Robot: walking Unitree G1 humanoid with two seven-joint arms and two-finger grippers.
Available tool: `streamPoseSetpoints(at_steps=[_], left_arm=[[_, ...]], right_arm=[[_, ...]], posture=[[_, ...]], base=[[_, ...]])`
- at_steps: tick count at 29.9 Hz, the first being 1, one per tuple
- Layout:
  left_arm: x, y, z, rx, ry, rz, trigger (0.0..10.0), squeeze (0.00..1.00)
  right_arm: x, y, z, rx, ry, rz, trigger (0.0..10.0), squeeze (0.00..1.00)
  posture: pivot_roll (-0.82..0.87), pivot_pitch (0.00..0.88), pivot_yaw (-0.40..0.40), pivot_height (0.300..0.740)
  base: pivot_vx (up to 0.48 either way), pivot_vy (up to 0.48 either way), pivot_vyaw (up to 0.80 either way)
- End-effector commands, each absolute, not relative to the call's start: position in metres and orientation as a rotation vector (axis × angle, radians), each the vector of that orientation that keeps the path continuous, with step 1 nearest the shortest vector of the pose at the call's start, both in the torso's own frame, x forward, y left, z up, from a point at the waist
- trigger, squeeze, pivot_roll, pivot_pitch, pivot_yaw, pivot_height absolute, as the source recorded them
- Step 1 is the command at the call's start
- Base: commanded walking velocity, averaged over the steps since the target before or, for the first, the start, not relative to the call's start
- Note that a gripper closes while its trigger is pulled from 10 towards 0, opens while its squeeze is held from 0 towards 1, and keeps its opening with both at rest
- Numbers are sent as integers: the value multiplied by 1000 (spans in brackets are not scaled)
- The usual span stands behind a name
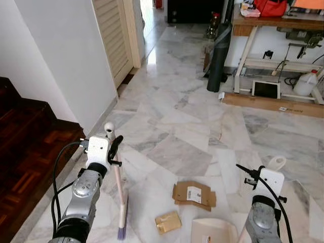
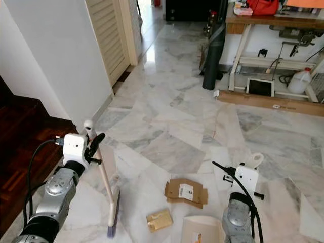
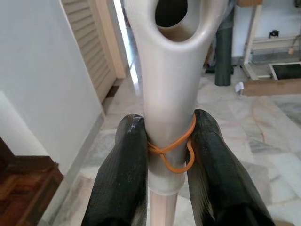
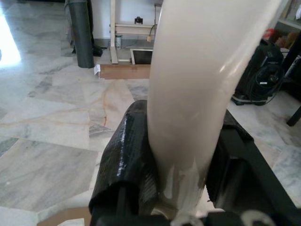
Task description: Sweep floor
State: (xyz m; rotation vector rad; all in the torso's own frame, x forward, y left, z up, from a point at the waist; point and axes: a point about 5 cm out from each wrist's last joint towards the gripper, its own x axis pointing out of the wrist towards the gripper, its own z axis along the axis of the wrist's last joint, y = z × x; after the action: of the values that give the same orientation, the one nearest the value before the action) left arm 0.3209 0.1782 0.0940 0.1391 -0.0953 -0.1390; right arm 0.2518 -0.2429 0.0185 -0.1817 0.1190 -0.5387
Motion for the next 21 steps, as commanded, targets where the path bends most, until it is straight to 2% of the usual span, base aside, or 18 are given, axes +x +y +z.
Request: streamPoseSetpoints(at_steps=[1, 9, 21], left_arm=[[326, 174, 104, 165, -149, -155, 10000, 0], [325, 161, 85, 82, -47, -263, 10000, 0], [317, 151, 68, 46, 8, -313, 10000, 0]], right_arm=[[253, -244, 25, -176, 81, -547, 10000, 0], [242, -245, 22, -185, 90, -535, 10000, 0], [229, -241, 18, -186, 112, -498, 10000, 0]], posture=[[20, 8, 75, 740], [-5, 54, 66, 740], [-33, 105, 59, 740]], base=[[0, 0, 0], [0, 0, 0], [0, 0, 0]])
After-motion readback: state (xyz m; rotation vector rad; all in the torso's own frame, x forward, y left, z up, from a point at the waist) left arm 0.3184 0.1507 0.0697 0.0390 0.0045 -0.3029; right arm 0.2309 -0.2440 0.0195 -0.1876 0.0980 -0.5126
